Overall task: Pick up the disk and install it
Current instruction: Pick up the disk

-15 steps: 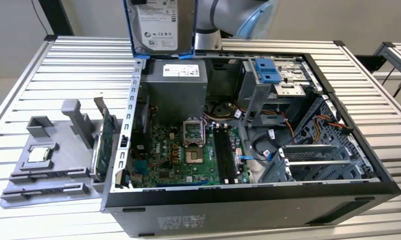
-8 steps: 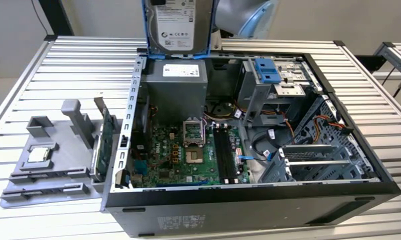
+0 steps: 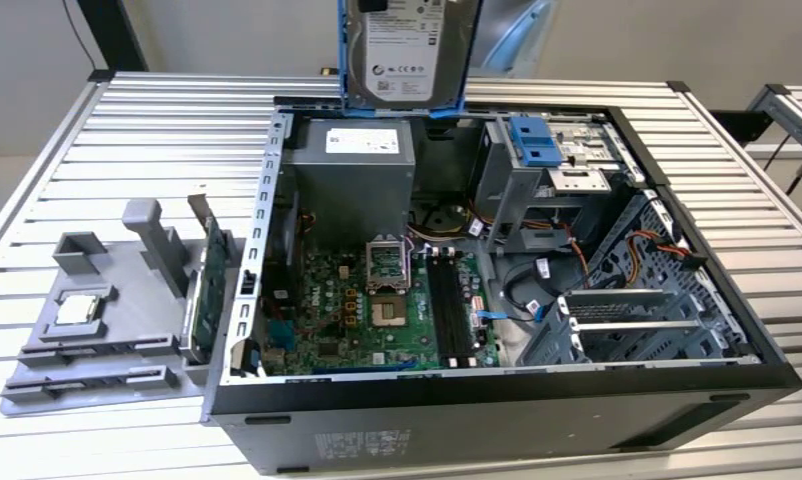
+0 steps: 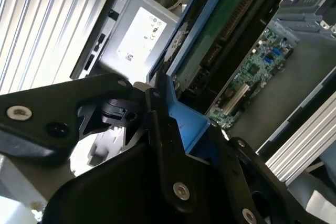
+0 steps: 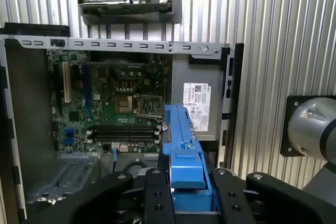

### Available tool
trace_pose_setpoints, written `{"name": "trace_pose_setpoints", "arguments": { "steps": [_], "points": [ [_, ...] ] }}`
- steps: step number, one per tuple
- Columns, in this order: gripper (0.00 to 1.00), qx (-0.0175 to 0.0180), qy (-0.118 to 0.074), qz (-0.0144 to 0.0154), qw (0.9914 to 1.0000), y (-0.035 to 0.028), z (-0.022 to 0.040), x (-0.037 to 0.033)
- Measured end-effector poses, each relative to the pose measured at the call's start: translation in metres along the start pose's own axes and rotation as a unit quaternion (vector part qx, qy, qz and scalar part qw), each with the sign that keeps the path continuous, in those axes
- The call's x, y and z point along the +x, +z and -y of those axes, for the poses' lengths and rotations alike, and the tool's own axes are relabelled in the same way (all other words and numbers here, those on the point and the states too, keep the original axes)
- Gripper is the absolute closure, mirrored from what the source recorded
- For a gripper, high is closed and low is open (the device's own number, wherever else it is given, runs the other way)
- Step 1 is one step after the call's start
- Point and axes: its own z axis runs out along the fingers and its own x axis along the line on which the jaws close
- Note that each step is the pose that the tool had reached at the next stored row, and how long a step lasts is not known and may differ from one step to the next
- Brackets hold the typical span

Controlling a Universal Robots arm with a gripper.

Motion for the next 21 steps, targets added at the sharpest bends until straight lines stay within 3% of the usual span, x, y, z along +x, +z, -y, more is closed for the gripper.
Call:
{"name": "trace_pose_setpoints", "arguments": {
  "steps": [21],
  "points": [
    [1.00, 0.0000, -0.001, 0.0001, 1.00000, 0.0109, 0.0950, 0.0000]
  ]
}}
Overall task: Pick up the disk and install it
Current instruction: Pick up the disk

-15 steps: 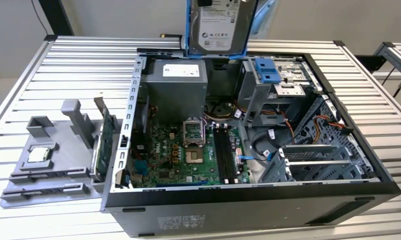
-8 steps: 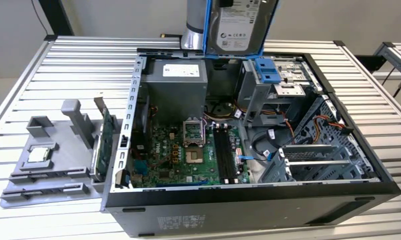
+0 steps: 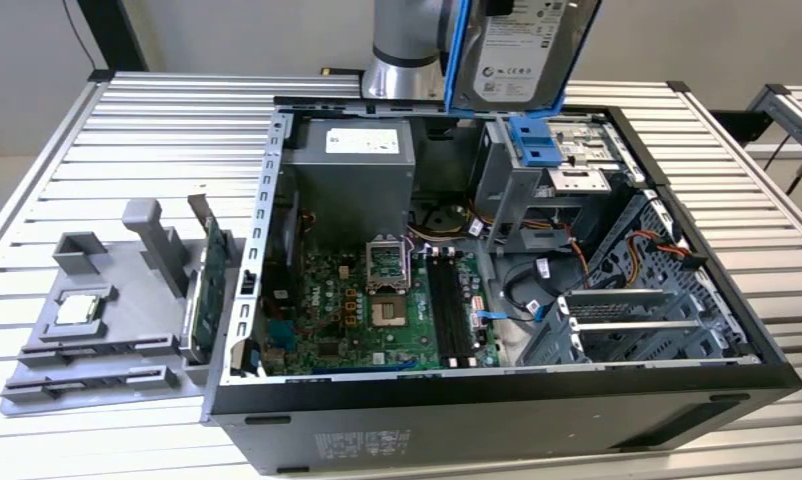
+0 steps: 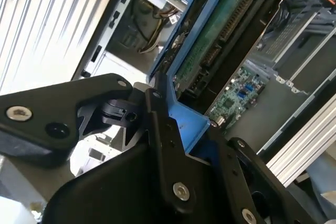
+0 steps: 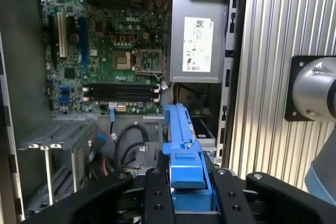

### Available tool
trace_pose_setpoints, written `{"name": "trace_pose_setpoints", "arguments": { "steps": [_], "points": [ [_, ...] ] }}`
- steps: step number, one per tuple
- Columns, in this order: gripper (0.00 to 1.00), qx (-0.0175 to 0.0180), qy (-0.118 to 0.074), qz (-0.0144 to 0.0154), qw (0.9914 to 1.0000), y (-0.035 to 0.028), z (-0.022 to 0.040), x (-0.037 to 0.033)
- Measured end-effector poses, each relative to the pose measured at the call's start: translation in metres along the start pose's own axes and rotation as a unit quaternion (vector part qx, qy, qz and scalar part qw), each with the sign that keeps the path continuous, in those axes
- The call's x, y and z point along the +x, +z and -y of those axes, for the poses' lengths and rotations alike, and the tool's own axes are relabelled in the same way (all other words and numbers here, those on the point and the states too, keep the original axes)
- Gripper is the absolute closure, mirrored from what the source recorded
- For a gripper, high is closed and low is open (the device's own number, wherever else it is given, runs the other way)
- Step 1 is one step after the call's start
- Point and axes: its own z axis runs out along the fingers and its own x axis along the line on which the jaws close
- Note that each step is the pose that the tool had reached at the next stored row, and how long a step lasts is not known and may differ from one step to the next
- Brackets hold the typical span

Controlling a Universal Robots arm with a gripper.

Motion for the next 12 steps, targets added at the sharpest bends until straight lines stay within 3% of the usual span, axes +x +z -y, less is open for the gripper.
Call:
{"name": "trace_pose_setpoints", "arguments": {
  "steps": [8, 10, 12],
  "points": [
    [1.00, 0.0000, 0.000, -0.0001, 1.00000, 0.0041, 0.0362, 0.0000],
    [1.00, 0.0000, 0.000, 0.0000, 1.00000, 0.0046, 0.0411, 0.0000],
    [1.00, 0.0000, 0.000, 0.0000, 1.00000, 0.0047, 0.0415, 0.0000]
  ]
}}
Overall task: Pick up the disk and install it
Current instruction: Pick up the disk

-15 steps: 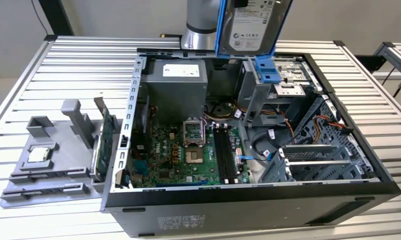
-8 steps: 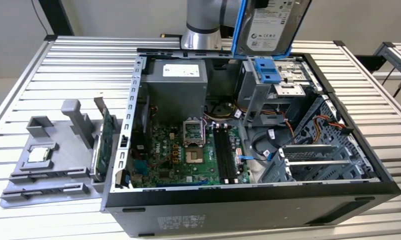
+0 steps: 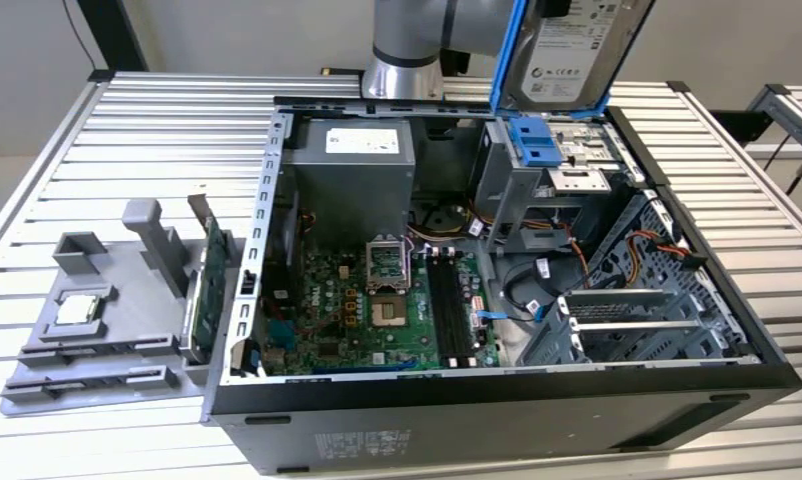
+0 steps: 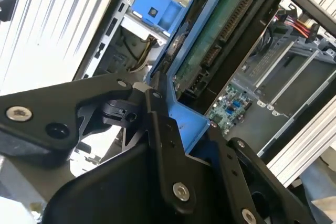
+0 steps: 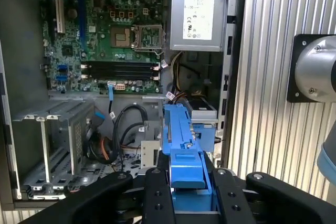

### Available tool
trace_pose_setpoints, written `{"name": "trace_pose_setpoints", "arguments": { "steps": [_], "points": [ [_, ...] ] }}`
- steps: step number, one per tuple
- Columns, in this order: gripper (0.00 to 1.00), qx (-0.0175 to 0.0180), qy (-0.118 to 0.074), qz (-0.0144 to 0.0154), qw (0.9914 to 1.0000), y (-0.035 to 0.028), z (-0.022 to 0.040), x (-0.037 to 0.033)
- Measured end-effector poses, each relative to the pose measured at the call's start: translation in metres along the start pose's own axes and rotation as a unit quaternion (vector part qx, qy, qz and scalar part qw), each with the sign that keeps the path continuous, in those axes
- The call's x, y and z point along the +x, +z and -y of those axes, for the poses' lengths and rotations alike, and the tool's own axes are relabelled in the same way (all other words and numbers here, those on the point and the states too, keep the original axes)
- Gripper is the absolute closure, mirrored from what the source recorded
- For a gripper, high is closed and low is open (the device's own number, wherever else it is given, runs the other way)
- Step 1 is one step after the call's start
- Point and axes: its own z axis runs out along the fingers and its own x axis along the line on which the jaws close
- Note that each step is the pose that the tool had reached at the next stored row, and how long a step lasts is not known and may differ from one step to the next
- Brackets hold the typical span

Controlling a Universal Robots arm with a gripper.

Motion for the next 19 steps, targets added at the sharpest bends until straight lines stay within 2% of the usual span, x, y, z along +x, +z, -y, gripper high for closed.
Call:
{"name": "trace_pose_setpoints", "arguments": {
  "steps": [5, 19],
  "points": [
    [1.00, 0.0000, 0.000, 0.0000, 1.00000, 0.0000, 0.0006, 0.0018],
    [1.00, 0.0007, 0.015, -0.0017, 0.99989, -0.0019, 0.0013, 0.0344]
  ]
}}
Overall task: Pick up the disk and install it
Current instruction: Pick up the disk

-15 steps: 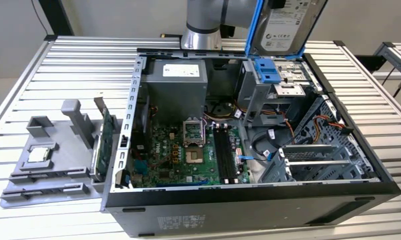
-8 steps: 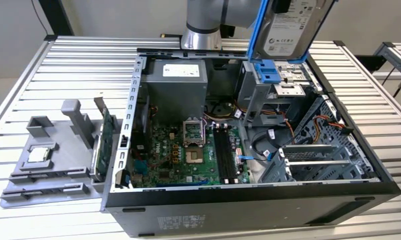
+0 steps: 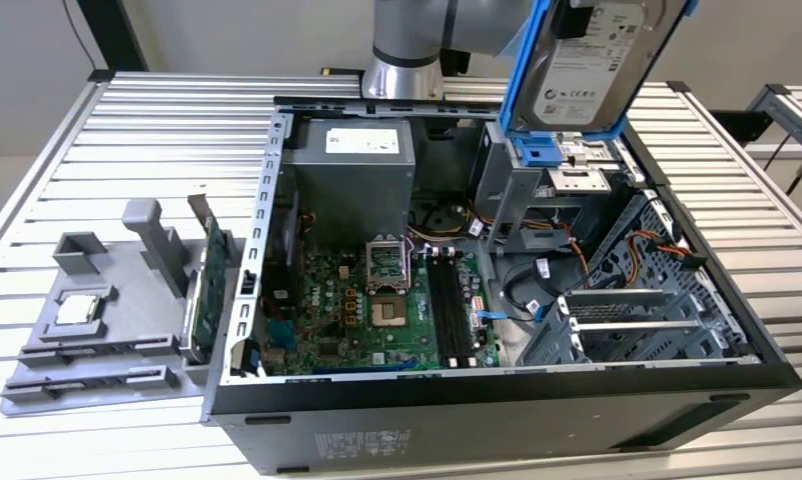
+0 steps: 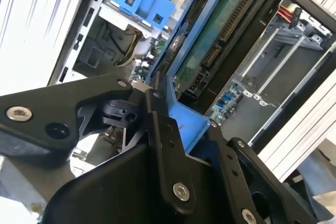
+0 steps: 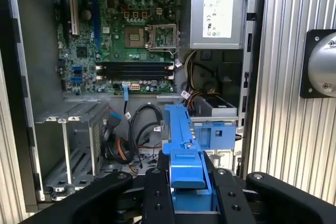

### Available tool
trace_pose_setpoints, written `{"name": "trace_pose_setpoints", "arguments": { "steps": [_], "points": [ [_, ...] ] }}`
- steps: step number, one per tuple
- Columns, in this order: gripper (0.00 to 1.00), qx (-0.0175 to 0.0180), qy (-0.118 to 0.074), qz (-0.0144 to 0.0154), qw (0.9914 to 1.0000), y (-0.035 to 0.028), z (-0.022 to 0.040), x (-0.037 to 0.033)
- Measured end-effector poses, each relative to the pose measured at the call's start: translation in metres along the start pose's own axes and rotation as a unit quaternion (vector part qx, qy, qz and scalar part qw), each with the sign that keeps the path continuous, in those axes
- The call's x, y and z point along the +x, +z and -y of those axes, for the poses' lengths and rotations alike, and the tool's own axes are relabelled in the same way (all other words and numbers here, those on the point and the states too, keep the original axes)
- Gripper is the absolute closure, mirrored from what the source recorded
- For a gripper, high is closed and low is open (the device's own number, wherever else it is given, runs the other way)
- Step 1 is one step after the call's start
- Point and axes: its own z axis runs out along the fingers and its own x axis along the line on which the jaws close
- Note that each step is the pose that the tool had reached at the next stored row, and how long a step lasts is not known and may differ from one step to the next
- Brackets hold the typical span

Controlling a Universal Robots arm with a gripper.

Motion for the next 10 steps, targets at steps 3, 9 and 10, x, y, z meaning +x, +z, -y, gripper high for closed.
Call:
{"name": "trace_pose_setpoints", "arguments": {
  "steps": [3, 9, 10],
  "points": [
    [1.00, 0.0003, 0.005, -0.0006, 0.99999, -0.0002, 0.0002, 0.0052],
    [1.00, 0.0008, 0.013, -0.0015, 0.99991, -0.0004, 0.0009, 0.0133],
    [1.00, 0.0009, 0.014, -0.0016, 0.99990, -0.0004, 0.0012, 0.0144]
  ]
}}
